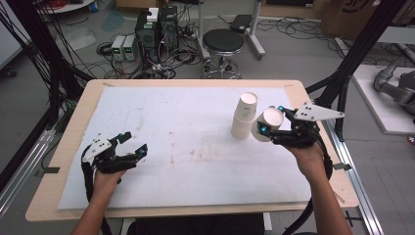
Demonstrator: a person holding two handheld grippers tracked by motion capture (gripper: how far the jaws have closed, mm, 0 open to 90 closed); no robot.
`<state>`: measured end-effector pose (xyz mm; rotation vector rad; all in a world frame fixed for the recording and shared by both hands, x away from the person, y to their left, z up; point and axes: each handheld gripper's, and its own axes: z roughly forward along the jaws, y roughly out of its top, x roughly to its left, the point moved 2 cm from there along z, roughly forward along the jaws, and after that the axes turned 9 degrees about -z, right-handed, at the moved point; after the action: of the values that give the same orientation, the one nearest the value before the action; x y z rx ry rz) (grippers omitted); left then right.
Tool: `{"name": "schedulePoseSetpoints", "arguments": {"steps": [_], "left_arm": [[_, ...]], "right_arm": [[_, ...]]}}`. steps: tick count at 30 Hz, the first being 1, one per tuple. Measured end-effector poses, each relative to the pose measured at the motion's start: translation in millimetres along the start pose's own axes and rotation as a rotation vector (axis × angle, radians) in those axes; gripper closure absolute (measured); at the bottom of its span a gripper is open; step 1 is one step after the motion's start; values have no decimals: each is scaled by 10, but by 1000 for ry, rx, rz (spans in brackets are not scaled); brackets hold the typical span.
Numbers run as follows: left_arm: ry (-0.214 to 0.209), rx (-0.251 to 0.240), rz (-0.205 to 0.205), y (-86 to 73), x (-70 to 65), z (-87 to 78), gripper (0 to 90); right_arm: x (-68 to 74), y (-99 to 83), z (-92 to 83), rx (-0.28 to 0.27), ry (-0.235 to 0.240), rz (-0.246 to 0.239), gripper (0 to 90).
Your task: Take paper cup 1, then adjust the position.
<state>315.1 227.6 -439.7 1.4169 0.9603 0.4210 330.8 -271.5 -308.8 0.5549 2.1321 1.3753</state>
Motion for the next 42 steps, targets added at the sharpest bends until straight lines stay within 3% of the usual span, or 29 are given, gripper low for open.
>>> {"name": "schedulePoseSetpoints", "arguments": {"steps": [10,13,23,30,34,39,40,42], "left_arm": [[-34,-18,-4,11,-15,0,148],[-33,-20,6,15,-22,-1,148],[-51,-24,43,25,-86,20,148],[-129,11,75,0,-174,89,147],[-191,37,72,-19,-245,133,151],[-230,67,50,-3,-352,165,152],[-240,74,51,2,-380,171,147],[-263,78,68,15,-444,184,147]], "right_arm": [[164,-236,173,48,72,-9,334],[221,-236,294,53,103,-19,334],[324,-189,448,48,144,-40,334],[375,-192,518,38,167,-36,334],[404,-214,581,39,175,-45,334],[459,-206,680,43,198,-58,334],[486,-198,694,42,222,-54,334],[509,-182,736,31,224,-72,334]]}}
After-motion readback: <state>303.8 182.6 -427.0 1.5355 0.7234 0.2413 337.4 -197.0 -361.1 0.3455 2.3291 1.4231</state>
